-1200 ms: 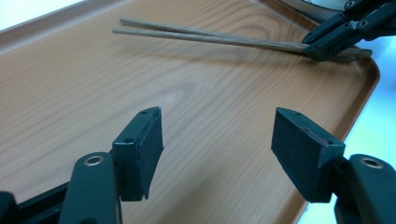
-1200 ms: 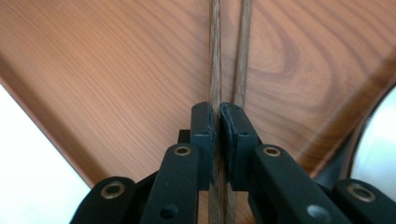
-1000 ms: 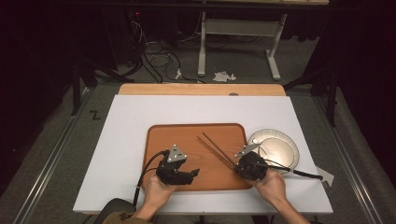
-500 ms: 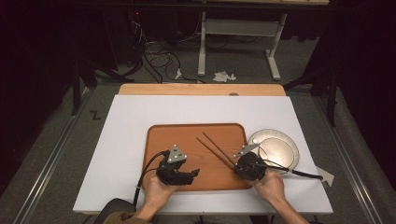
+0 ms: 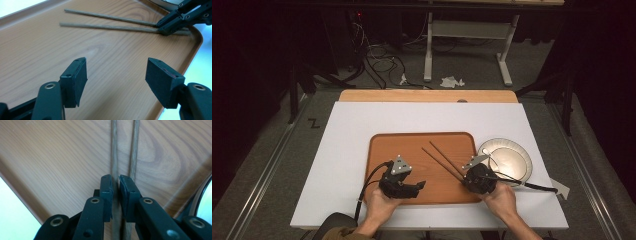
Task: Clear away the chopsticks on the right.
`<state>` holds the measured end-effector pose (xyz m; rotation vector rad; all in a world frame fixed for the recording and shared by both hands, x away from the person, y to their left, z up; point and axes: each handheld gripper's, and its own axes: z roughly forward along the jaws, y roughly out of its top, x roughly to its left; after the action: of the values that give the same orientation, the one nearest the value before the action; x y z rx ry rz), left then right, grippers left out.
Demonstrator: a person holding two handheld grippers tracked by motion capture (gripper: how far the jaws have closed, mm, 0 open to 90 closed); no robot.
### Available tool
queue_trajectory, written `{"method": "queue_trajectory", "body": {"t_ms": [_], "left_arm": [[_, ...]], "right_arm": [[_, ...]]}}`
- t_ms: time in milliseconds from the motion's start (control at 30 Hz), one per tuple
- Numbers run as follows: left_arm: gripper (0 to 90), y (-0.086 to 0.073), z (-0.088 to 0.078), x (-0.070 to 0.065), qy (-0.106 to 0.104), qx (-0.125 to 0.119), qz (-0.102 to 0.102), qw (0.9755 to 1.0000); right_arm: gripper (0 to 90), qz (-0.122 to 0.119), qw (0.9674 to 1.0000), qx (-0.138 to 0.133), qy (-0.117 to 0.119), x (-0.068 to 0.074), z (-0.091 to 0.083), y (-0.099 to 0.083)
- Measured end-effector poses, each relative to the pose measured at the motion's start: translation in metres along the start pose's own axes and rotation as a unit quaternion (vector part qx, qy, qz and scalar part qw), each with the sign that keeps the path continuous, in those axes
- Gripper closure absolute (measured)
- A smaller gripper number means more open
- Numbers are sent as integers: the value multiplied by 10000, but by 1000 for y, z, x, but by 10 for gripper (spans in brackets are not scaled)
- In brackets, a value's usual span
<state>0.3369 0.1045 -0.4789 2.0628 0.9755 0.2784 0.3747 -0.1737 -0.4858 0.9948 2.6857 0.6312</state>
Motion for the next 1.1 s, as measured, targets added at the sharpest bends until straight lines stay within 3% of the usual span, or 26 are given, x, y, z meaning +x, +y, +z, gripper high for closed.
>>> {"method": "queue_trajectory", "body": {"t_ms": [400, 767, 1100], "left_arm": [[337, 0, 0, 0, 10, 9, 1, 10000], [337, 0, -1, 0, -4, 4, -7, 10000], [337, 0, -2, 2, 1, -15, -48, 10000]], "right_arm": [[798, -36, 9999, -99, -27, -1, -5, 0], [729, -107, 9987, -489, 118, -5, -18, 2], [676, 4, 9953, -950, 184, -15, -44, 1]]}}
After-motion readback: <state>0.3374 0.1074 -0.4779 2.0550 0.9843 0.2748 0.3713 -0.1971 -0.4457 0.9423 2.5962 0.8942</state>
